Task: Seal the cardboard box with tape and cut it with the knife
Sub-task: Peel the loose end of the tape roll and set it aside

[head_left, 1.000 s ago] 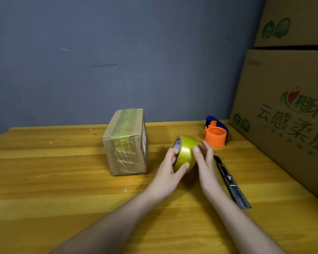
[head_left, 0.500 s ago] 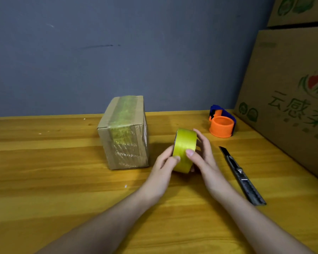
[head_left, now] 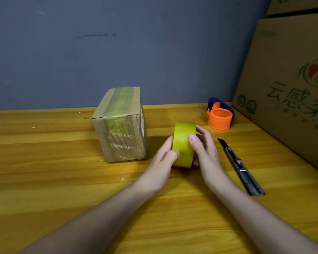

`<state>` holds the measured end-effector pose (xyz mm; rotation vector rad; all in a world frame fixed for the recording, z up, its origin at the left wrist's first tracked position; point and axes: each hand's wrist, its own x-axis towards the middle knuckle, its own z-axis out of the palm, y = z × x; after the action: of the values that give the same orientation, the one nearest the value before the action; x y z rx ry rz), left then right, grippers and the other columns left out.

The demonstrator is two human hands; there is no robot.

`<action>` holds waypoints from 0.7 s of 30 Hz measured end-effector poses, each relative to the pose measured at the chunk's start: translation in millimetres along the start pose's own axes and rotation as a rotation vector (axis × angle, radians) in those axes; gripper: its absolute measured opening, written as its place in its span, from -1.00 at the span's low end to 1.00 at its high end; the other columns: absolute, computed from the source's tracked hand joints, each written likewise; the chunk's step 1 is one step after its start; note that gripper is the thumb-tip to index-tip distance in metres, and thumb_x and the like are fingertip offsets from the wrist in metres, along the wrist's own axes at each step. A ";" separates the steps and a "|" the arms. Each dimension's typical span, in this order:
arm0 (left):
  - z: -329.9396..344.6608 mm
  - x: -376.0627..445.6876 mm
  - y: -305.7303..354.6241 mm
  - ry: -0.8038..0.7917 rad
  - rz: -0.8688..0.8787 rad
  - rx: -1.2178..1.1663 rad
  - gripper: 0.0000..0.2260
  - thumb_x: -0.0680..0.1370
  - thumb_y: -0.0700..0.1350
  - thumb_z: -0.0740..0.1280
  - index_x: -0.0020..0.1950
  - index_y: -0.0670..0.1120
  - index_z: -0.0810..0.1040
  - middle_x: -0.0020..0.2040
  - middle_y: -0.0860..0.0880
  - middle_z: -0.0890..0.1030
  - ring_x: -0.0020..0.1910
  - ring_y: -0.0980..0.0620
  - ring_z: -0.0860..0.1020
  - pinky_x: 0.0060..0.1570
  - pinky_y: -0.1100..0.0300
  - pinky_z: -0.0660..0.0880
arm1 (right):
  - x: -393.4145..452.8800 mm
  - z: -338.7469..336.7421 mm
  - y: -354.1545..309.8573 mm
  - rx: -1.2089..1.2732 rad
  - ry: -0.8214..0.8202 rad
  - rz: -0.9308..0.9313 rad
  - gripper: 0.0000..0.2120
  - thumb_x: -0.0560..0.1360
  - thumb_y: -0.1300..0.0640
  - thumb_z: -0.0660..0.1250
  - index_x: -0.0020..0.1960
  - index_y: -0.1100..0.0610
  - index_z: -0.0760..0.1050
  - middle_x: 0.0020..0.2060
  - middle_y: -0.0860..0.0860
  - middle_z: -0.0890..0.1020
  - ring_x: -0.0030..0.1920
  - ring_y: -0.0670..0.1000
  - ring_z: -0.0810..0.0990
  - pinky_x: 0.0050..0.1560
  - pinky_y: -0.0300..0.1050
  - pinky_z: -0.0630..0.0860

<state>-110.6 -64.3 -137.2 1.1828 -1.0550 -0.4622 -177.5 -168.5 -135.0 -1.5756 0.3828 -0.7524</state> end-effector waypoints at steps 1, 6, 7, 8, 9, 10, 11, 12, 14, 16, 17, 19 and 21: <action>0.4 -1.6 0.2 -0.017 0.015 0.061 -0.63 0.38 -0.09 0.15 0.16 0.14 0.41 0.08 0.14 0.55 0.05 0.31 0.49 0.09 0.39 0.41 | 0.0 0.9 1.6 0.027 0.017 0.026 -0.40 0.24 -0.35 0.22 0.18 -0.07 0.42 -0.03 -0.08 0.58 -0.19 -0.26 0.58 -0.42 -0.40 0.43; 6.3 -5.8 -2.0 -0.014 0.020 0.096 -0.68 0.38 -0.01 0.12 0.08 0.13 0.48 -0.03 0.07 0.59 -0.05 0.18 0.54 0.02 0.33 0.44 | -0.2 3.1 4.3 0.006 0.052 0.140 -0.24 0.24 -0.51 0.04 0.14 0.03 0.46 -0.22 0.05 0.59 -0.33 0.00 0.52 -0.55 -0.28 0.34; 7.0 -5.2 0.4 -0.013 -0.006 0.028 -0.72 0.38 -0.01 0.13 0.03 0.04 0.51 -0.17 0.04 0.61 -0.18 0.12 0.56 -0.07 0.31 0.47 | 0.4 3.4 4.4 -0.002 0.063 0.117 -0.29 0.24 -0.49 0.05 0.10 0.02 0.43 -0.31 0.01 0.55 -0.42 -0.01 0.48 -0.57 -0.26 0.30; 5.6 -7.3 0.4 0.000 -0.039 -0.021 -0.73 0.39 0.02 0.15 -0.03 -0.04 0.52 -0.27 0.01 0.61 -0.28 0.08 0.56 -0.15 0.29 0.49 | 0.3 4.5 4.7 -0.006 0.063 0.091 -0.34 0.26 -0.46 0.07 0.09 0.02 0.40 -0.37 -0.03 0.52 -0.48 -0.02 0.44 -0.59 -0.24 0.29; 5.4 -5.1 5.1 0.015 -0.072 -0.060 -0.73 0.41 0.04 0.16 -0.08 -0.09 0.52 -0.34 -0.02 0.60 -0.34 0.05 0.55 -0.18 0.27 0.50 | 0.3 5.5 6.1 -0.013 0.054 0.067 -0.36 0.27 -0.44 0.09 0.11 0.02 0.37 -0.38 -0.05 0.50 -0.52 -0.03 0.43 -0.60 -0.23 0.29; 3.1 -3.4 4.5 0.045 -0.118 -0.045 -0.74 0.43 0.03 0.17 -0.13 -0.12 0.51 -0.40 -0.04 0.58 -0.38 0.04 0.55 -0.18 0.25 0.51 | -0.5 6.5 5.6 -0.019 0.037 0.052 -0.34 0.26 -0.42 0.10 0.16 0.02 0.34 -0.34 -0.04 0.50 -0.53 -0.04 0.44 -0.61 -0.23 0.30; 3.1 1.5 4.7 0.070 -0.180 -0.007 -0.77 0.48 0.00 0.18 -0.19 -0.13 0.50 -0.48 -0.06 0.56 -0.44 0.09 0.54 -0.13 0.21 0.52 | -1.3 6.2 5.7 -0.029 0.014 0.043 -0.30 0.25 -0.43 0.11 0.21 0.00 0.31 -0.27 -0.02 0.51 -0.53 -0.06 0.45 -0.61 -0.22 0.31; 1.9 6.8 2.2 0.109 -0.272 0.063 -0.76 0.53 -0.04 0.16 -0.25 -0.11 0.49 -0.57 -0.07 0.53 -0.50 0.17 0.53 -0.03 0.17 0.52 | -2.4 5.9 5.3 -0.041 -0.013 0.031 -0.29 0.24 -0.43 0.11 0.25 -0.04 0.29 -0.18 0.01 0.52 -0.51 -0.09 0.46 -0.60 -0.23 0.33; -1.7 7.3 -1.3 0.166 -0.370 -0.004 -0.59 0.59 -0.08 0.11 -0.40 -0.04 0.58 -0.61 0.00 0.54 -0.54 0.24 0.54 0.02 0.14 0.52 | -5.5 3.6 3.6 -0.086 -0.067 0.002 -0.31 0.25 -0.43 0.13 0.30 -0.17 0.24 0.04 0.07 0.49 -0.45 -0.14 0.49 -0.55 -0.26 0.37; 2.7 7.5 3.9 0.197 -0.390 -0.129 -0.51 0.56 -0.06 0.07 -0.45 -0.08 0.66 -0.51 -0.05 0.60 -0.47 0.09 0.58 -0.18 0.17 0.53 | -8.9 2.0 0.3 -0.118 -0.089 -0.025 -0.35 0.25 -0.43 0.16 0.30 -0.26 0.22 0.18 0.04 0.44 -0.35 -0.10 0.52 -0.48 -0.29 0.40; 3.5 4.4 5.1 0.177 -0.359 -0.166 -0.56 0.51 -0.02 0.07 -0.35 -0.11 0.67 -0.45 -0.14 0.59 -0.42 -0.01 0.57 -0.21 0.17 0.51 | -9.9 1.8 -0.6 -0.113 -0.086 -0.034 -0.34 0.25 -0.42 0.17 0.30 -0.26 0.23 0.19 0.03 0.43 -0.30 -0.08 0.53 -0.47 -0.28 0.41; 3.9 0.2 7.7 0.162 -0.324 -0.182 -0.59 0.42 0.04 0.06 -0.20 -0.17 0.62 -0.42 -0.23 0.54 -0.39 -0.09 0.52 -0.25 0.19 0.50 | -11.1 2.8 -2.1 -0.082 -0.081 -0.035 -0.33 0.27 -0.38 0.22 0.32 -0.20 0.24 0.15 0.01 0.44 -0.29 -0.12 0.56 -0.49 -0.25 0.42; 1.9 -1.3 6.2 0.165 -0.295 -0.177 -0.57 0.41 0.05 0.04 -0.19 -0.22 0.56 -0.43 -0.23 0.51 -0.43 -0.08 0.50 -0.31 0.23 0.49 | -13.2 6.3 -4.1 -0.063 -0.081 -0.024 -0.41 0.34 -0.28 0.25 0.32 -0.16 0.23 0.11 -0.05 0.45 -0.38 -0.15 0.57 -0.52 -0.25 0.43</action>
<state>-114.2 -62.1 -132.1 1.2002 -0.6858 -0.6615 -183.7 -154.7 -134.2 -1.6668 0.3308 -0.6983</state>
